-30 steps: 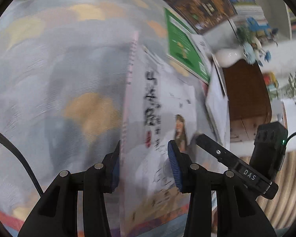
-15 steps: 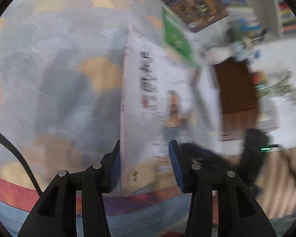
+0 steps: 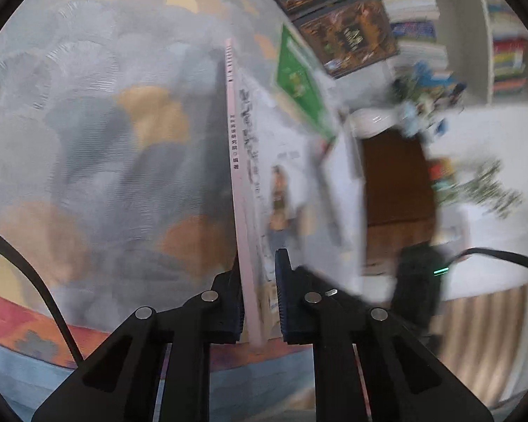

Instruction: Organize books

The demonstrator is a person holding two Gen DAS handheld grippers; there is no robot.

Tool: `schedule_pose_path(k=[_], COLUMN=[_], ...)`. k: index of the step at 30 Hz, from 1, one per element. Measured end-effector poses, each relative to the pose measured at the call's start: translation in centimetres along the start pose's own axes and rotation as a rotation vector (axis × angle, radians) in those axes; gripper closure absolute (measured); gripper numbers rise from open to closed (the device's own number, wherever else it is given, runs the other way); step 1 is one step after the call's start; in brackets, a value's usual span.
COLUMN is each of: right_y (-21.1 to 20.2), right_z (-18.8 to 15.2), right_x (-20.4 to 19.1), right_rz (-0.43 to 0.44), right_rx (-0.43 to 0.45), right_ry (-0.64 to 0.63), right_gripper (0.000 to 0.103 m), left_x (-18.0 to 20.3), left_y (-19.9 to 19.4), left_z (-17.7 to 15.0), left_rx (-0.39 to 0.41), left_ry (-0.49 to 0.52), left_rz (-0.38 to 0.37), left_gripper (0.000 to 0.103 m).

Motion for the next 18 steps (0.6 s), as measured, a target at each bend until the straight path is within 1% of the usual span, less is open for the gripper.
schedule_pose_path(k=[2, 4, 7, 8, 9, 13, 15, 16, 17, 18], right_y=[-0.3, -0.7, -1.1, -1.1, -1.1, -0.5, 0.0, 0.2, 0.5, 0.7], right_z=[-0.4, -0.9, -1.2, -1.1, -0.8, 0.4, 0.8, 1.0, 1.1, 1.2], right_x=[0.8, 1.8, 2.7, 2.8, 2.8, 1.6, 0.6, 0.2, -0.3, -0.6], right_rz=[0.069, 0.158, 0.285, 0.310, 0.329, 0.337, 0.371, 0.381, 0.399, 0.397], right_rx=[-0.038, -0.066, -0.094, -0.099, -0.094, -0.093, -0.090, -0.090, -0.092, -0.095], right_ry=[0.089, 0.188, 0.310, 0.330, 0.338, 0.297, 0.302, 0.306, 0.311, 0.314], right_gripper=[0.059, 0.047, 0.044, 0.044, 0.044, 0.044, 0.045, 0.050, 0.051, 0.054], left_x=[0.9, 1.8, 2.6, 2.7, 2.6, 2.5, 2.3, 2.1, 1.9, 1.6], left_y=[0.1, 0.2, 0.4, 0.4, 0.3, 0.4, 0.2, 0.2, 0.0, -0.1], left_z=[0.3, 0.8, 1.3, 1.4, 1.3, 1.5, 1.6, 1.6, 1.6, 1.7], left_rx=[-0.003, -0.001, 0.008, 0.006, 0.003, 0.007, 0.001, -0.002, -0.004, 0.002], left_ry=[-0.041, -0.075, -0.110, -0.120, -0.130, -0.188, -0.201, -0.207, -0.214, -0.224], left_rz=[-0.065, -0.114, -0.160, -0.170, -0.176, -0.198, -0.202, -0.202, -0.201, -0.201], left_gripper=[0.092, 0.092, 0.092, 0.092, 0.092, 0.092, 0.092, 0.092, 0.092, 0.092])
Point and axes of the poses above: each gripper's, at about its wrist camera, not at the fingertips, and y roughly the way its jaws point, x to its right, z to its top, the point moved 10 cm from there along y, roughly the way its jaws point, and after that the axes turned 8 degrees about -z, right-handed, at the moved point
